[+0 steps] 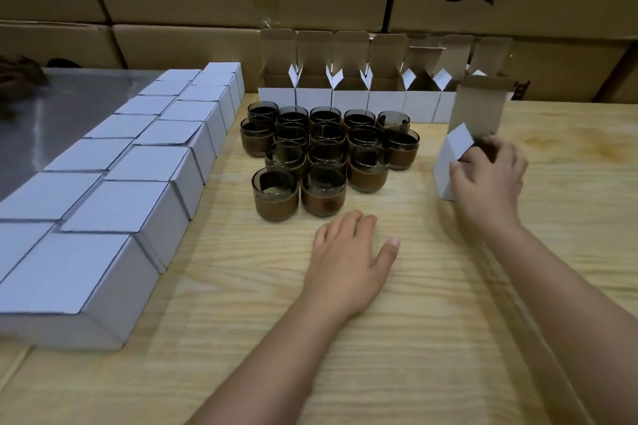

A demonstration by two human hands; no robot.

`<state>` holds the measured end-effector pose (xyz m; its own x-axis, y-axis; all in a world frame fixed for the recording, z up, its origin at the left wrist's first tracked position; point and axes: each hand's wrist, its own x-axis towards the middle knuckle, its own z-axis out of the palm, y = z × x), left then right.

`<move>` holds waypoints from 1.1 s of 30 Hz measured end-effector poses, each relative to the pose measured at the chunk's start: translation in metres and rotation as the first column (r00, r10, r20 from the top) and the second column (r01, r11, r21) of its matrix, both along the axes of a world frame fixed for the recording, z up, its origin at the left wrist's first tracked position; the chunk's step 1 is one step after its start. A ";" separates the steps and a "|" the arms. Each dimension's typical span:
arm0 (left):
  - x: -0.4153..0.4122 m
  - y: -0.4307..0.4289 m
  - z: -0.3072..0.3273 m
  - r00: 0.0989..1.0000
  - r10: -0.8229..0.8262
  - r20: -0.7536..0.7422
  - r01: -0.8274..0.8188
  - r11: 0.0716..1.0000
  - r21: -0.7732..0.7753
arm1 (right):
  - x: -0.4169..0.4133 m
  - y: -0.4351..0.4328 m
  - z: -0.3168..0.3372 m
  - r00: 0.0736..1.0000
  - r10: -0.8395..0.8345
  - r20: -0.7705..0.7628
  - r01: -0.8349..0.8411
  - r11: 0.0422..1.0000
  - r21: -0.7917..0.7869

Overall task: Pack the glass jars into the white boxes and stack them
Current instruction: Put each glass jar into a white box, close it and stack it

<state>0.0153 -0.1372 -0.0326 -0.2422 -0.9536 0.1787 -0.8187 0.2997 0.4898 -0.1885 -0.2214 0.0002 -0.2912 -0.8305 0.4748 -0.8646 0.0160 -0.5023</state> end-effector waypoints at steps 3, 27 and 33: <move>0.000 0.000 0.004 0.995 -0.013 -0.094 0.017 0.999 0.047 | 0.040 0.040 -0.005 0.999 0.036 0.033 -0.032 0.994 -0.103; 0.007 -0.004 0.005 0.721 0.103 -0.685 -0.180 0.983 -0.042 | 0.093 0.082 -0.010 0.889 0.360 0.283 -0.147 0.810 -0.567; 0.006 0.001 0.009 0.715 0.136 -0.686 -0.242 0.968 -0.060 | 0.085 0.078 -0.004 0.462 0.469 0.753 -0.171 0.880 -0.443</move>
<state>0.0214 -0.1363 -0.0238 0.1749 -0.9193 0.3526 -0.3365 0.2808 0.8989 -0.1036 -0.1436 -0.0035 -0.4053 -0.8313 0.3804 0.0350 -0.4299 -0.9022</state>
